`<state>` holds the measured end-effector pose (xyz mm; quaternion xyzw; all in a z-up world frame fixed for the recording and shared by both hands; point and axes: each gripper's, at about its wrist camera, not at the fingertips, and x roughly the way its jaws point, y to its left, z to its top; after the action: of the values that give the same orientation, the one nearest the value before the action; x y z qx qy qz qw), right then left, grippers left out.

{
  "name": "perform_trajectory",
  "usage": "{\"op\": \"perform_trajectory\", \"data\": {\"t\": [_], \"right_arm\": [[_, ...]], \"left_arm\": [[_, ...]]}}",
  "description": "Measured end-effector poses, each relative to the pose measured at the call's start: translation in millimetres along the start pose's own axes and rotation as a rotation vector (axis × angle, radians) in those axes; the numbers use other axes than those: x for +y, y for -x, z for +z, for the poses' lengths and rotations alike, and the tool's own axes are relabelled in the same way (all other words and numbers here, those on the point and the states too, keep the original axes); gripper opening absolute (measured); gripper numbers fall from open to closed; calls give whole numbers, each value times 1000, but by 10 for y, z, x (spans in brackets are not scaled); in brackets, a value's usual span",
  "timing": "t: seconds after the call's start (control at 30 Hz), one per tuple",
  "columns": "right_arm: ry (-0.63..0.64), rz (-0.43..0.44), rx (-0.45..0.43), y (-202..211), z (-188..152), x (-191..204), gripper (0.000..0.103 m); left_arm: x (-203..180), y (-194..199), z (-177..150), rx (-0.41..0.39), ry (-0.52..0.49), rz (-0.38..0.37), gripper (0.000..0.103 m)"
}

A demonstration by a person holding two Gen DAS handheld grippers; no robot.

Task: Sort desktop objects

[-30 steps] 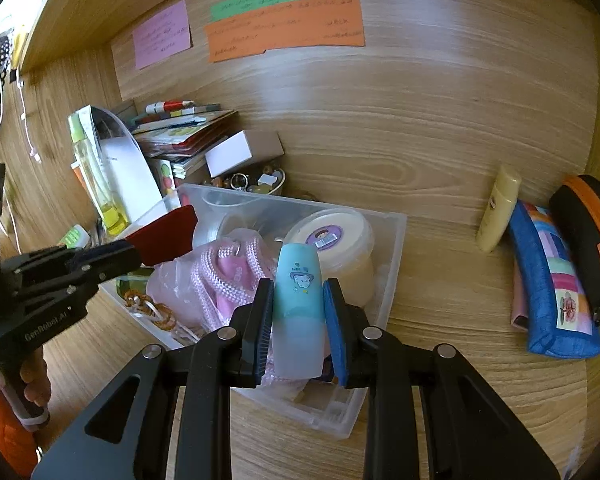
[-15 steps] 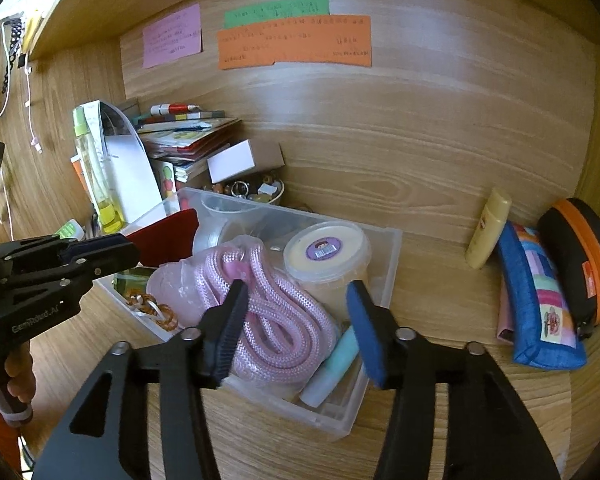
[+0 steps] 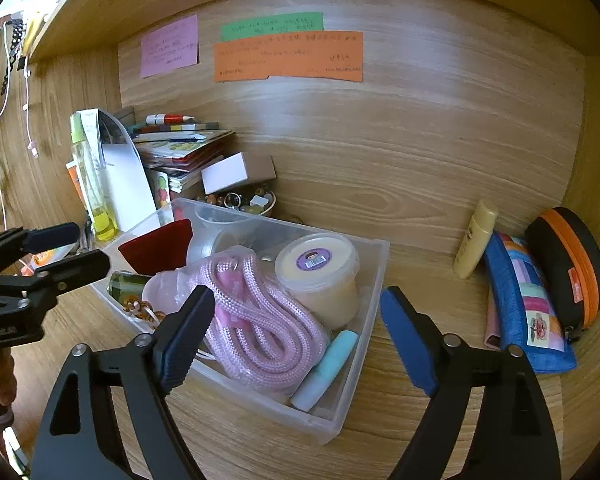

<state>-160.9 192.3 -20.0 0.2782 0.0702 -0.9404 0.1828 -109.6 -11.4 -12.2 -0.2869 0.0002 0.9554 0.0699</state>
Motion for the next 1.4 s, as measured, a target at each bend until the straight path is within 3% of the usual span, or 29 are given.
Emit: {"op": "perform_trajectory", "data": {"t": [0.17,0.27,0.4,0.57,1.4], "right_arm": [[-7,1,35,4,9,5,99],[-15,-1,24,95,25,2,102],[-14,-17,-18,285,28,-4,102],[-40,-35,-45,494,-19,-28,103],[-39,-74,-57,996,-316,-19,103]], "left_arm": [[1,126,-21,-17,7,7,97],[-17,184,-24,-29,8,23,98],[-81,303,-51,-52,-1,54,100],[-152,432,-67,-78,0,42,100],[-396,792,-239,-131,4,10,103]]}}
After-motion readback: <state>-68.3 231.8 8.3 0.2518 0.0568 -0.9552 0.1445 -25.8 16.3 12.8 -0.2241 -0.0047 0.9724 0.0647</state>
